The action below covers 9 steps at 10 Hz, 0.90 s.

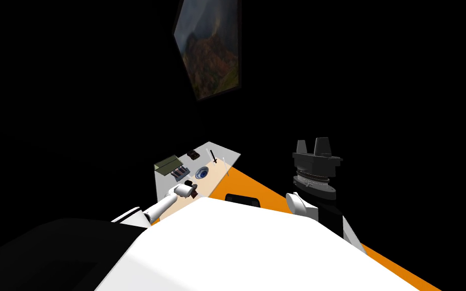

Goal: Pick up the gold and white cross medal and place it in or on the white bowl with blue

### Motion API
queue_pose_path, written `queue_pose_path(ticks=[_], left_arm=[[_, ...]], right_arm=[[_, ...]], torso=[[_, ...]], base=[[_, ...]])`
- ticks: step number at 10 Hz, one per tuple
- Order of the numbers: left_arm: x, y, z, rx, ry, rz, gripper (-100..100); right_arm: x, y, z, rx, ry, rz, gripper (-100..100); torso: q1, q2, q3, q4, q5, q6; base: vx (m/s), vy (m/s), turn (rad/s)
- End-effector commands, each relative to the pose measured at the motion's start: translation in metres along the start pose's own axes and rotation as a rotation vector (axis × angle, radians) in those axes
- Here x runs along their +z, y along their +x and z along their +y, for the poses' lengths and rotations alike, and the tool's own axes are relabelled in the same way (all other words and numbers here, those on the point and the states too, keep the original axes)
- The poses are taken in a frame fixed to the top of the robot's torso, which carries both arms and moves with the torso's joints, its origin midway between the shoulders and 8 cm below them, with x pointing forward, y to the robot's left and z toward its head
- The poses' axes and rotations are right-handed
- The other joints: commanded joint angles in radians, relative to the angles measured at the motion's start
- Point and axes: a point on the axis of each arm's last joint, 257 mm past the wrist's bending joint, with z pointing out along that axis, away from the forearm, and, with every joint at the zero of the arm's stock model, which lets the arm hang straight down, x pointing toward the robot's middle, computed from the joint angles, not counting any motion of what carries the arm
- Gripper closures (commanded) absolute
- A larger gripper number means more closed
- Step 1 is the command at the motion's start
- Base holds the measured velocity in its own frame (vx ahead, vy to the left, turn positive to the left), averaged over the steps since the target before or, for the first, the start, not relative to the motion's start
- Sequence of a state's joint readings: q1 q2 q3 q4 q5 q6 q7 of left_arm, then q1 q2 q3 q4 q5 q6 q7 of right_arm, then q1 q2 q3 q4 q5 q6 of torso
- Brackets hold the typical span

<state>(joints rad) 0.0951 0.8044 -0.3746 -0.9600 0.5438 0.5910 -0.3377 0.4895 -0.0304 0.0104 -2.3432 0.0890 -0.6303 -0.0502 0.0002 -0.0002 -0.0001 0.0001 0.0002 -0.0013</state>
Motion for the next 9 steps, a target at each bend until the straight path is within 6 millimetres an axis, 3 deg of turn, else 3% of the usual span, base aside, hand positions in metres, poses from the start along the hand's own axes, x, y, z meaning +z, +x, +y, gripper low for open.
queue_pose_path(ticks=[1, 4, 5, 6, 9], left_arm=[[0.000, 0.000, 0.000, 0.000, 0.000, 0.000, 100], [0.000, -0.001, 0.001, 0.001, -0.001, -0.001, 100], [0.000, -0.001, 0.001, 0.001, -0.001, -0.001, 0], [-0.007, -0.010, -0.004, 0.005, 0.003, -0.001, 100], [-0.012, -0.017, -0.007, 0.009, 0.006, -0.001, 100]], right_arm=[[0.000, 0.000, 0.000, 0.000, 0.000, 0.000, 0], [0.000, 0.000, 0.000, 0.000, 0.000, 0.000, 0], [0.000, 0.000, 0.000, 0.000, 0.000, 0.000, 0], [0.000, 0.000, 0.000, 0.000, 0.000, 0.000, 0], [0.000, 0.000, 0.000, 0.000, 0.000, 0.000, 0]], torso=[[0.000, 0.000, 0.000, 0.000, 0.000, 0.000], [0.000, 0.000, 0.000, 0.000, 0.001, 0.000], [0.000, 0.000, 0.000, 0.000, 0.001, 0.000], [0.000, -0.001, 0.000, 0.000, 0.001, 0.000], [-0.006, 0.002, 0.001, 0.000, 0.000, 0.000]], base=[[-0.001, 0.005, 0.003], [0.000, 0.000, 0.000], [0.000, 0.000, 0.000], [-0.024, -0.047, 0.055], [-0.024, -0.062, 0.038]])
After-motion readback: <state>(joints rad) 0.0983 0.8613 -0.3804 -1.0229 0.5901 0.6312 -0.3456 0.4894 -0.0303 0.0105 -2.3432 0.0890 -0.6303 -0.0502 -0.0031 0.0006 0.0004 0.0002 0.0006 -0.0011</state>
